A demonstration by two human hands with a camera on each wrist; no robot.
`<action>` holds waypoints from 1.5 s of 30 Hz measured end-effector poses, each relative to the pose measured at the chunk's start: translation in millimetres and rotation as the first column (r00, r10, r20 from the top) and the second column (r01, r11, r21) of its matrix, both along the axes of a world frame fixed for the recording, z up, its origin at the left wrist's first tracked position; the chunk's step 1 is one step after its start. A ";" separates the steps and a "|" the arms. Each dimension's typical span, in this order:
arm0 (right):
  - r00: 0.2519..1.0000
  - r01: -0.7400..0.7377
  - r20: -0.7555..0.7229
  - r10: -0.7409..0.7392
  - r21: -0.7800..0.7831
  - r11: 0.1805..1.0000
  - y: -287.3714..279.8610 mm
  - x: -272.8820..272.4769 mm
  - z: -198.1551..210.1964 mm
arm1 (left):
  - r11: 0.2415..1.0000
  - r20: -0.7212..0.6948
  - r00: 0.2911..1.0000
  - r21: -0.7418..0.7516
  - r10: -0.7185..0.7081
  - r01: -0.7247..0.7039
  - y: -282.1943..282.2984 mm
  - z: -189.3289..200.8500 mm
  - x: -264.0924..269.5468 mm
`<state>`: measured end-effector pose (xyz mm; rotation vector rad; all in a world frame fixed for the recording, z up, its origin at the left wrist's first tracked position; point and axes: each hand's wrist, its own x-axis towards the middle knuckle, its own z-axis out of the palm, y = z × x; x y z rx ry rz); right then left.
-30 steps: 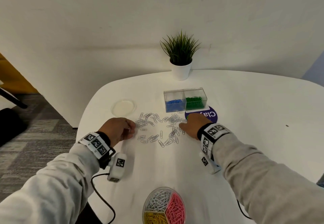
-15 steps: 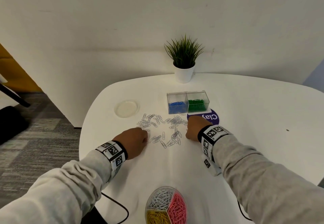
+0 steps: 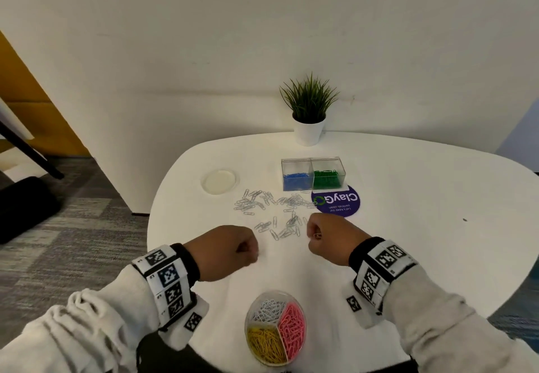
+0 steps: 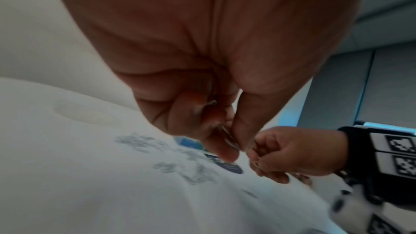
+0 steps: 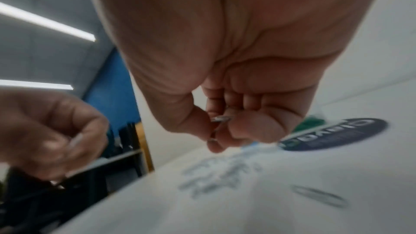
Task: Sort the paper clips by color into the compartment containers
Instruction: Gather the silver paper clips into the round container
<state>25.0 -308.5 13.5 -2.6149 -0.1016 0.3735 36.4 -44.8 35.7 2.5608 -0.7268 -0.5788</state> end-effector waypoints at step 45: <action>0.983 -0.148 0.059 0.171 -0.281 0.948 15.9 77.8 -30.3 | 0.987 0.006 0.990 0.087 -0.138 0.137 3.3 -23.9 -27.1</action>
